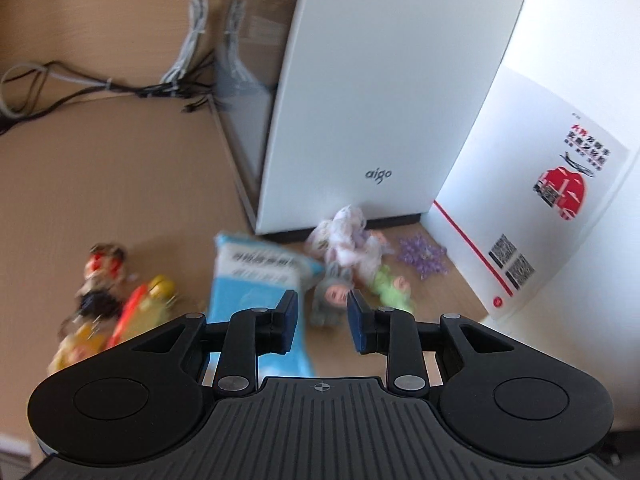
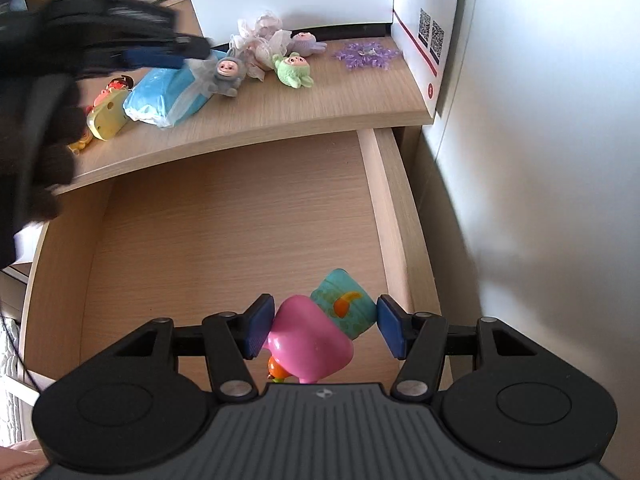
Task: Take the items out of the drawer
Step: 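Set grey mouse on desktop with left tool while right tool carries pink bird, then lower pink bird beside the green toy with right tool and open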
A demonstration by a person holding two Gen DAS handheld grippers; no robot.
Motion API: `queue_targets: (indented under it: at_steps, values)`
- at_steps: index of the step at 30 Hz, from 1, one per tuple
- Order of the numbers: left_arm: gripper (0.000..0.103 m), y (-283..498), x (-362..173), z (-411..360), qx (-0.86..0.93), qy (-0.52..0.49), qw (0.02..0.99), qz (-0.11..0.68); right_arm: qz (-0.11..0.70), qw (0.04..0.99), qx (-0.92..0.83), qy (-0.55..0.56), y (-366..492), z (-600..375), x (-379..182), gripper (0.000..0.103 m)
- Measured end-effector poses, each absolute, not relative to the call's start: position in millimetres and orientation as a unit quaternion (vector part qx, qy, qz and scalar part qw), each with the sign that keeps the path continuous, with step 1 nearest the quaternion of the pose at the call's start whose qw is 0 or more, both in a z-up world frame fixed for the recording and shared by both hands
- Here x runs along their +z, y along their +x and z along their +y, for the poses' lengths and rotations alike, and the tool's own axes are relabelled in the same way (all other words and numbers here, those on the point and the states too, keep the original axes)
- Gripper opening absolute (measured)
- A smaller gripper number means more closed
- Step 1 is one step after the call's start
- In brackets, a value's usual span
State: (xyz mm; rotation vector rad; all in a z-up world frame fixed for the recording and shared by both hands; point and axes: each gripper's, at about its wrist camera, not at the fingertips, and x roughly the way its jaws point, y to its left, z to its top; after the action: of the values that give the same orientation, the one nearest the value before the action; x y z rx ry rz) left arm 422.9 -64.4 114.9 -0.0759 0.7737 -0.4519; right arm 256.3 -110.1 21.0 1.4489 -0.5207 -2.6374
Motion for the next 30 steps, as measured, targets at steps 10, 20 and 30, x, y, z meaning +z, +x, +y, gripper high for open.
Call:
queue_targets:
  at_steps: [10, 20, 30]
  values:
    - [0.030, 380, 100, -6, -0.168, -0.072, 0.884, 0.430, -0.160, 0.023, -0.885, 0.436, 215, -106, 51, 0.057]
    - [0.030, 350, 96, 45, -0.122, -0.079, 0.876, 0.460, -0.165, -0.011, -0.932, 0.322, 121, -96, 88, 0.057]
    - [0.030, 356, 93, 72, -0.069, -0.100, 0.875, 0.469, -0.130, -0.028, -0.936, 0.327, 54, -109, 55, 0.056]
